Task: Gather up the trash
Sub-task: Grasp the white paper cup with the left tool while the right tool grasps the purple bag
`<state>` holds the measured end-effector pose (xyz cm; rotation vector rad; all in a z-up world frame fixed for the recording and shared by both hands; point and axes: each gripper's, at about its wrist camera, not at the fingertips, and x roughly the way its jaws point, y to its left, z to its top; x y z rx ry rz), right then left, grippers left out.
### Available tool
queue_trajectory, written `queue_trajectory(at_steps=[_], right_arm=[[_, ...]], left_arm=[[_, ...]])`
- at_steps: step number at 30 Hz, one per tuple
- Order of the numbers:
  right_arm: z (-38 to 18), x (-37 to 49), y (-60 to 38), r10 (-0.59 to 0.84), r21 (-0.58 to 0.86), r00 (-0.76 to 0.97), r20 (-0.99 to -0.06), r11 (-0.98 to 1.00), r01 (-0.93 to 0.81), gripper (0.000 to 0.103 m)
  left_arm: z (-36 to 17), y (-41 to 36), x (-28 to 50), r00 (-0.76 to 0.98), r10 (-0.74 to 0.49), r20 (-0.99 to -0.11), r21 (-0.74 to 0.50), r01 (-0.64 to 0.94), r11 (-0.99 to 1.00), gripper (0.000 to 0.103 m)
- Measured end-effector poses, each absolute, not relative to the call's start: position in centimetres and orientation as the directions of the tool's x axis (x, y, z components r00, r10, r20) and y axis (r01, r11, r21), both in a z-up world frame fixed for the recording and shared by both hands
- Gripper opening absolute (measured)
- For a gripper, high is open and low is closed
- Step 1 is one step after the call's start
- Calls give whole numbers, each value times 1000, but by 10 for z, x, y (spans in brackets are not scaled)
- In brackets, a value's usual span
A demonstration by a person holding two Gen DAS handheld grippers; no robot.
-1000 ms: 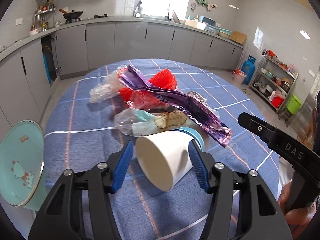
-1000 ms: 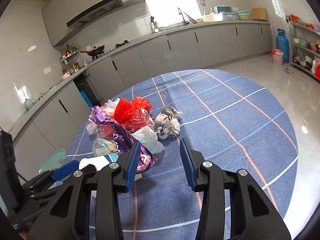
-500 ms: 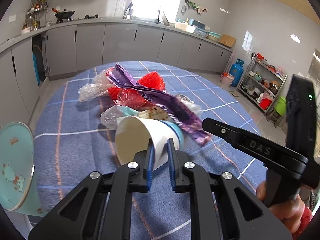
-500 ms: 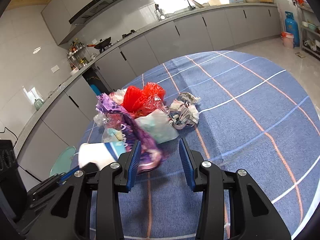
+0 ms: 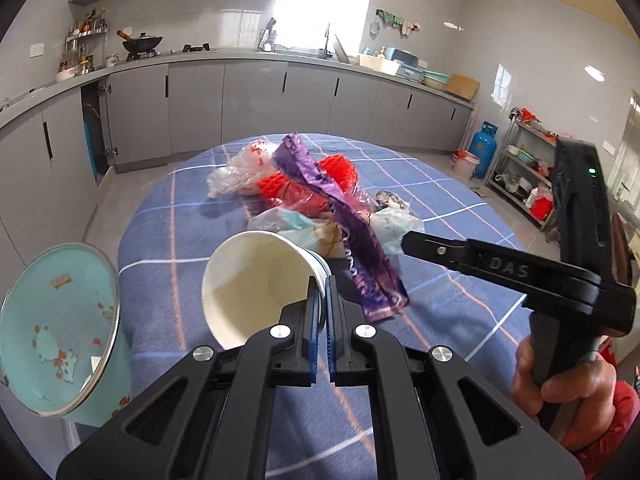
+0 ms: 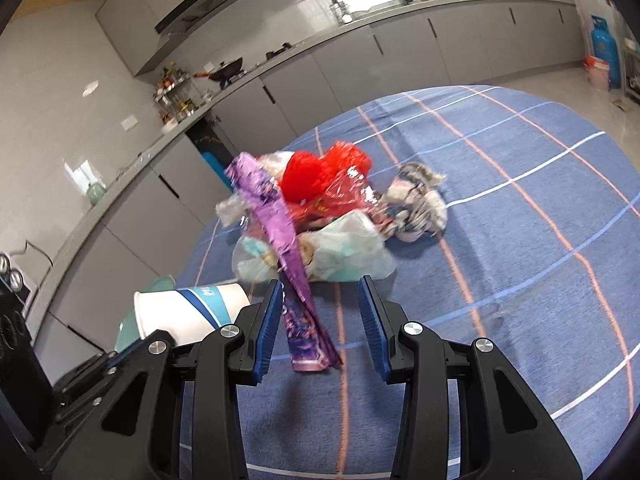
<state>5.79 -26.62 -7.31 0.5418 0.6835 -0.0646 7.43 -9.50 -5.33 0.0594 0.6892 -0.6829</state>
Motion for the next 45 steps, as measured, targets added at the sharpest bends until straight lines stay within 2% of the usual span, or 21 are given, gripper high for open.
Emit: queue_trajectory(at_steps=[3, 4, 5, 7, 9, 11, 16, 17, 19, 24, 27, 38, 39, 40, 43, 45], right_arm=[[-79, 65, -257, 124, 438, 764, -634, 871, 222, 41], [-81, 67, -255, 124, 428, 757, -641, 877, 220, 41], [-83, 70, -253, 124, 422, 752, -647, 880, 218, 41], [-88, 76, -251, 125, 411, 736, -665, 884, 221, 41], [-93, 81, -248, 139, 414, 722, -678, 884, 218, 41], [-93, 85, -247, 158, 424, 715, -681, 881, 210, 41], [-94, 97, -236, 160, 392, 688, -708, 899, 194, 39], [-94, 98, -235, 164, 393, 686, -709, 899, 191, 36], [-97, 100, -232, 167, 383, 674, -720, 905, 184, 21], [-94, 93, -236, 169, 389, 683, -711, 903, 182, 16], [-88, 83, -239, 168, 398, 698, -696, 900, 180, 13], [-72, 55, -238, 111, 358, 750, -651, 917, 175, 11], [-71, 54, -239, 108, 358, 753, -649, 917, 177, 10], [-70, 53, -241, 104, 357, 756, -646, 917, 179, 10], [-66, 51, -241, 98, 351, 766, -635, 920, 173, 10], [-63, 50, -237, 96, 343, 769, -631, 925, 166, 10]], left_arm=[[-54, -89, 70, 568, -551, -611, -153, 598, 787, 6], [-55, -85, 69, 568, -546, -616, -149, 596, 789, 14], [-56, -81, 68, 571, -539, -620, -147, 591, 793, 32], [-55, -72, 64, 591, -519, -618, -138, 568, 811, 50], [-53, -64, 63, 599, -514, -614, -131, 565, 815, 51], [-49, -57, 62, 612, -506, -608, -120, 559, 821, 59], [-46, -54, 76, 648, -478, -593, -70, 550, 832, 70], [-47, -55, 83, 650, -480, -590, -76, 547, 834, 72], [-50, -58, 95, 647, -486, -588, -80, 552, 830, 74], [-67, -70, 124, 617, -484, -621, -96, 553, 828, 74], [-73, -72, 128, 597, -497, -630, -130, 549, 825, 69], [-72, -76, 113, 586, -538, -606, -163, 571, 805, 63], [-72, -76, 110, 582, -548, -601, -165, 580, 798, 52], [-71, -76, 108, 571, -563, -597, -175, 592, 787, 21], [-68, -76, 106, 575, -565, -591, -183, 587, 789, 19], [-72, -77, 108, 598, -522, -609, -152, 557, 816, 29]])
